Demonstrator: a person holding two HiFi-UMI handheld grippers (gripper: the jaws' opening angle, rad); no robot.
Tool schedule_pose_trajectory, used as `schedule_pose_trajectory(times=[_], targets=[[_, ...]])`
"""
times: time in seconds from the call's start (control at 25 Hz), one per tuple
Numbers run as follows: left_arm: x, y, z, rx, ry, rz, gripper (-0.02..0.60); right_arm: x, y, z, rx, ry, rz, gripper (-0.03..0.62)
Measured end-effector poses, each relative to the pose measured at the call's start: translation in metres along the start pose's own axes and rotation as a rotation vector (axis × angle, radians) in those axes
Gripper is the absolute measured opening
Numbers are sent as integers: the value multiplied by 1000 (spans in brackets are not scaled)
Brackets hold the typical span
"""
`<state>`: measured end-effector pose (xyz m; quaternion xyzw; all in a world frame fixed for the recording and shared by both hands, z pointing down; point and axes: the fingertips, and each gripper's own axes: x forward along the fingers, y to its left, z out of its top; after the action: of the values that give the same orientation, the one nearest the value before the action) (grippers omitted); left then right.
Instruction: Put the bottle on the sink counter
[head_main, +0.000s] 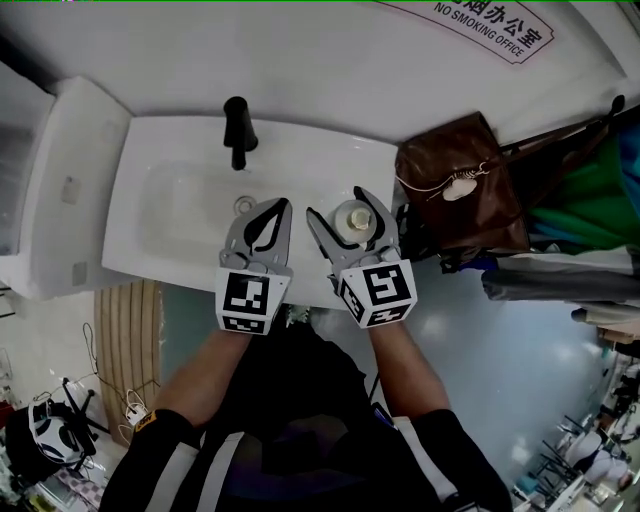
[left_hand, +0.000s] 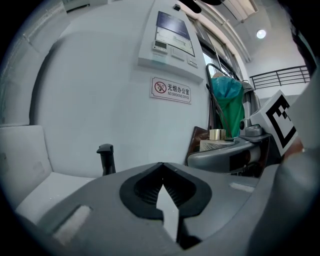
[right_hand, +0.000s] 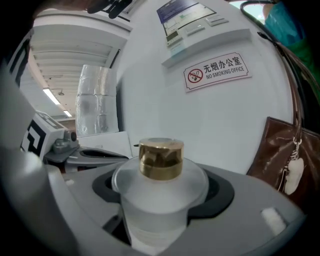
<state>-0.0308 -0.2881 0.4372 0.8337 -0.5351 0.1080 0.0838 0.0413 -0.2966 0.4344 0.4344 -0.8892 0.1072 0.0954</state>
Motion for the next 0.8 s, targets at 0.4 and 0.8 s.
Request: schedule_pose_trajectory(times=[0.4,0.8], targets=[[64,11,-24,3,38,-47,2,47,-40,-24,18,52,-73,344],[111,30,-50,-10,87,-58,2,93,-73,-47,28,93,-129,344]])
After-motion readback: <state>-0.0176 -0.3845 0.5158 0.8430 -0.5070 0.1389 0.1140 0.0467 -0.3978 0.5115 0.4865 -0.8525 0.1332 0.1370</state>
